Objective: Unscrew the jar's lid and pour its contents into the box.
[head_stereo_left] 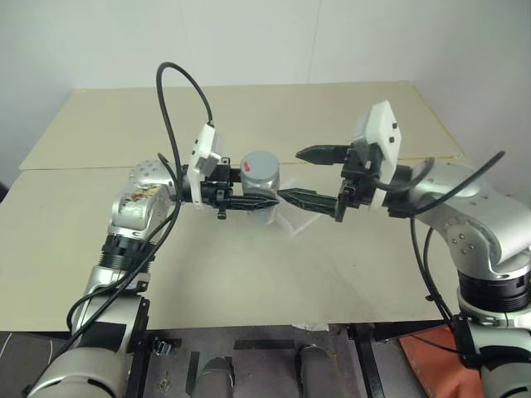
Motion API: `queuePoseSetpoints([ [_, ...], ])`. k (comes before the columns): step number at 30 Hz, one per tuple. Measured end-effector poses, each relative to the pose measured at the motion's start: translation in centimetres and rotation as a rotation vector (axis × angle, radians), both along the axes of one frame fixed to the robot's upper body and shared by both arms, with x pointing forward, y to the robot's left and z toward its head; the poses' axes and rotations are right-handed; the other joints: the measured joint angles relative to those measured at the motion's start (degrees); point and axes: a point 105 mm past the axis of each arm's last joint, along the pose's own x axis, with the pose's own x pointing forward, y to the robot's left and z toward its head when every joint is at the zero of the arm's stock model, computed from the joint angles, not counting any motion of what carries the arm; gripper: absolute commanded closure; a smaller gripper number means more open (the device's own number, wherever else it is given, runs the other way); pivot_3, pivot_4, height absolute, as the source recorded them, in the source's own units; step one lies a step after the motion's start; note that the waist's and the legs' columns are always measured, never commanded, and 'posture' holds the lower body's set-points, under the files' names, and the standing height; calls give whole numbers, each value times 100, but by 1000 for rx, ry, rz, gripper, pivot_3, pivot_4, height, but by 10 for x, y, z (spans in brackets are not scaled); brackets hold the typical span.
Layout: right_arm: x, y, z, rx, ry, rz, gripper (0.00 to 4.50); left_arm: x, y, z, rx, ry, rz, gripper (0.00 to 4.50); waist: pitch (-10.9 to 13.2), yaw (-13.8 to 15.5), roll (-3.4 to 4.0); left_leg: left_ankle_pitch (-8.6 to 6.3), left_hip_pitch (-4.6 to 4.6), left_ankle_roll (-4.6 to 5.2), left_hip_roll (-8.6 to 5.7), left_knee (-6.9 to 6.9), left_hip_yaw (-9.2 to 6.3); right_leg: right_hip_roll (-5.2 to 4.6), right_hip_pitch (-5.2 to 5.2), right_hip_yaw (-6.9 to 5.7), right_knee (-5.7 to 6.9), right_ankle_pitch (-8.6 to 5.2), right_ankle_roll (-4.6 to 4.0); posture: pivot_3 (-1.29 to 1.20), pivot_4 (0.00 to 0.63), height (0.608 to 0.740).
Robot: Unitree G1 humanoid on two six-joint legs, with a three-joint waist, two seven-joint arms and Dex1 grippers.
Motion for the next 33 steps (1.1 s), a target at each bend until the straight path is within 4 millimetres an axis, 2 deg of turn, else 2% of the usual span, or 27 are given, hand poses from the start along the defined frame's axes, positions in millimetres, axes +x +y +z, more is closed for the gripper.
queuePoseSetpoints([
  [9,1,20,13,39,-24,18,10,3,-1,-4,6,9,16,2580,0,-3,0,0,0,0,0,0,-1,0,-1,0,1,0,0,0,150,740],
  [17,6,34,4,28,16,37,10,3,-1,-4,6,9,15,2580,0,3,0,0,-1,0,0,0,-1,0,-1,0,1,0,0,0,150,740],
  [29,9,37,2,43,35,34,10,2,-1,-3,8,3,15,2580,0,-1,0,0,0,0,0,0,-1,0,-1,0,2,0,0,0,150,740],
  [32,8,38,2,45,38,38,558,2,-1,-2,8,2,15,2580,0,0,0,0,-1,0,0,0,-1,0,-1,0,1,0,0,0,150,740],
  [33,8,38,2,46,39,39,872,2,-1,-2,8,2,15,2580,0,0,0,0,-1,0,0,0,-1,0,-1,0,1,0,0,0,150,740],
])
